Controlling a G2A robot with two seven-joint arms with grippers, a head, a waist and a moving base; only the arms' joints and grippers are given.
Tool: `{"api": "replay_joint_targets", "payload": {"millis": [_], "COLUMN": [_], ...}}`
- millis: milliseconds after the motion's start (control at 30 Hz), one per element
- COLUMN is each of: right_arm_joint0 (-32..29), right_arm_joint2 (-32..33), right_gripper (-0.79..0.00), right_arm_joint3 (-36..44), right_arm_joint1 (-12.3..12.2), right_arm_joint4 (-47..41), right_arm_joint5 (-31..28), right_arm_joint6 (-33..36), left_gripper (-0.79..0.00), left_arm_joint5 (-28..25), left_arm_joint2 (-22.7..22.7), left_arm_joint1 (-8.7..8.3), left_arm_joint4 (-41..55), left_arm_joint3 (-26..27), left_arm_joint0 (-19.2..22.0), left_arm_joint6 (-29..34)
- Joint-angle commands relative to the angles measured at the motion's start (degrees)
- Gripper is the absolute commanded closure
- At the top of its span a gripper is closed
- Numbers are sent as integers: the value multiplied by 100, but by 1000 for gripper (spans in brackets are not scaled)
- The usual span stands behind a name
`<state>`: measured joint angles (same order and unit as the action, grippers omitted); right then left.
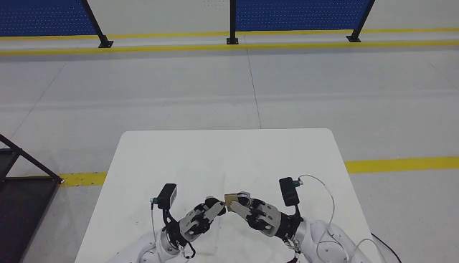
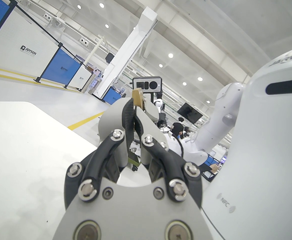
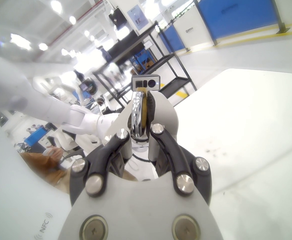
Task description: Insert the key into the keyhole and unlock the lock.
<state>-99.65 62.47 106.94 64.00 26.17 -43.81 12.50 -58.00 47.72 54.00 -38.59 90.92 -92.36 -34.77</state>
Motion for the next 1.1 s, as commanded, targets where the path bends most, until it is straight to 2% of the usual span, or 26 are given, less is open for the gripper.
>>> {"api": "replay_joint_targets", "payload": {"millis": [0, 567, 1067], "right_arm_joint0": [3, -42, -163], "right_arm_joint2": [-11, -14, 25], "right_gripper": [0, 0, 0], "right_arm_joint3": [6, 79, 260], "right_arm_joint1": [-5, -29, -50], "right_arm_joint4": [7, -97, -187], "right_arm_joint5": [11, 341, 787], "right_arm_joint6": [27, -100, -182], "left_gripper": [0, 0, 0], "left_arm_joint5": [0, 112, 1084], "left_arm_joint2": [5, 222, 346], "left_arm_joint1": [29, 221, 395], "left_arm_joint4": [-66, -858, -1997], "left_arm_joint3": [-16, -10, 122], "left_arm_joint0": [-1, -167, -321], "left_arm_joint6": [-16, -518, -1230]}}
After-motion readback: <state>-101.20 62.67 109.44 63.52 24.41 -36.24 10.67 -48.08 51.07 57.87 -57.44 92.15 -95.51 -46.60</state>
